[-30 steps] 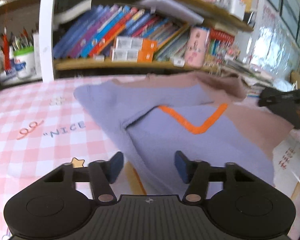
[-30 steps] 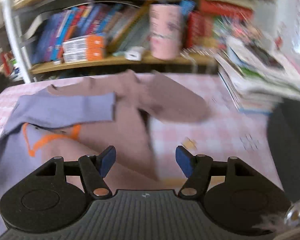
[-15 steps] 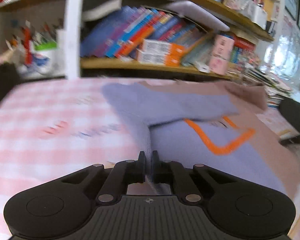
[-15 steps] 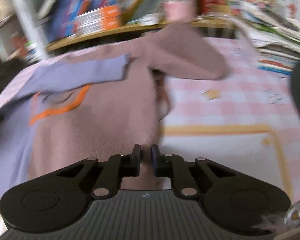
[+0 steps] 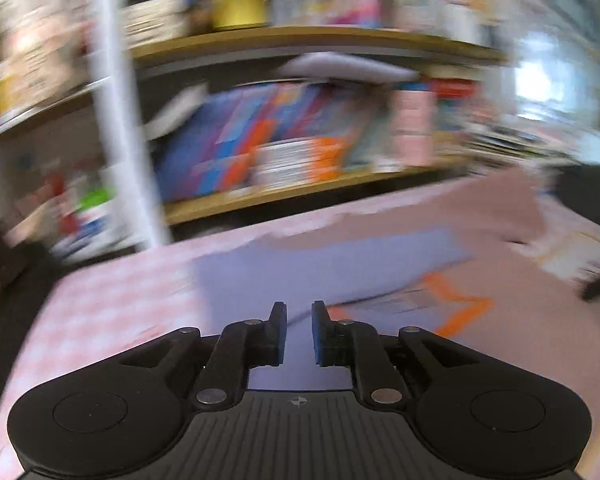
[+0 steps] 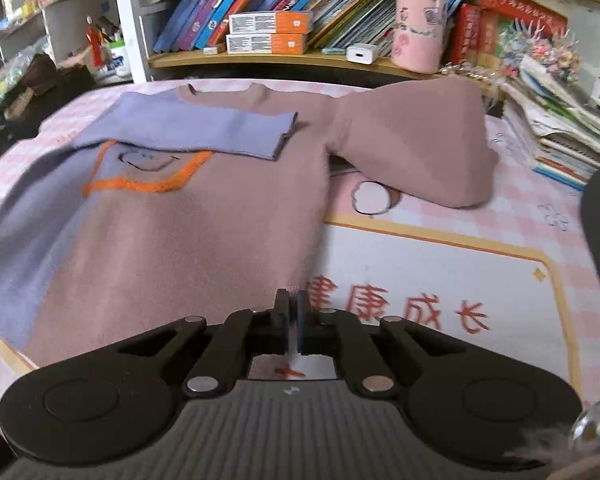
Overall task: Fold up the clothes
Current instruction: 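Lay the sweater flat on the mat and open both grippers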
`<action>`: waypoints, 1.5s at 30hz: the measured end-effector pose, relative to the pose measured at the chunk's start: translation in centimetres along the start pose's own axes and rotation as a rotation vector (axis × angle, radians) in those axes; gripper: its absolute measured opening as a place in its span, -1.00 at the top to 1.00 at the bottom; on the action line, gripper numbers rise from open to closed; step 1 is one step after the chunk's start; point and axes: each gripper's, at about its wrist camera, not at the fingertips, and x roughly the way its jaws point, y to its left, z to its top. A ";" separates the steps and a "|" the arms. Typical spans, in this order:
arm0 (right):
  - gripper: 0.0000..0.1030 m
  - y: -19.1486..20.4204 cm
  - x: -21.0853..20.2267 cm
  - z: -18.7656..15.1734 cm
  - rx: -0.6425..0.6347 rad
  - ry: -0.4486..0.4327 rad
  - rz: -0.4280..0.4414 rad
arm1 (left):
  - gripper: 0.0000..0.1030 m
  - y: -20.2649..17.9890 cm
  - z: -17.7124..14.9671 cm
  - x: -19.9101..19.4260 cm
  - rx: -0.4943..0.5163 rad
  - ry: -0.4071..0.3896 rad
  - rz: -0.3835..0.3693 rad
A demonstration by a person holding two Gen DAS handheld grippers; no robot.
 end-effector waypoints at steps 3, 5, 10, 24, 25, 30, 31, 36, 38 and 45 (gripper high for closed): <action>0.99 -0.3 0.0 -0.4 -0.029 0.018 -0.035 | 0.67 -4.3 1.2 2.7 0.127 -0.004 -0.102; 0.98 -0.7 -0.1 -0.2 -0.008 -0.008 -0.023 | 0.64 -7.4 1.9 4.8 0.226 -0.009 -0.152; 0.96 -1.2 2.4 2.8 0.076 -0.132 -0.008 | 0.63 -11.5 3.4 10.2 0.360 0.028 -0.187; 0.29 -1.3 6.9 4.0 0.191 -0.156 0.004 | 0.63 -14.1 4.1 15.8 0.444 0.073 -0.188; 0.28 -1.1 7.0 3.9 0.171 -0.160 -0.004 | 0.63 -14.3 4.1 16.0 0.453 0.078 -0.194; 0.26 -0.7 7.0 3.1 0.136 -0.196 -0.016 | 0.43 -14.8 3.4 16.7 0.506 0.067 -0.169; 0.25 -0.7 7.0 3.0 0.136 -0.199 -0.017 | 0.38 -14.8 3.3 16.7 0.512 0.058 -0.157; 0.21 -0.5 7.1 3.0 0.131 -0.197 -0.017 | 0.45 -15.1 3.1 17.0 0.541 0.025 -0.131; 0.20 -0.5 7.1 3.0 0.129 -0.197 -0.015 | 0.72 -15.4 2.9 17.3 0.546 0.029 -0.110; 0.19 -0.5 7.1 3.0 0.129 -0.196 -0.015 | 0.92 -12.0 4.3 15.3 0.366 -0.070 -0.054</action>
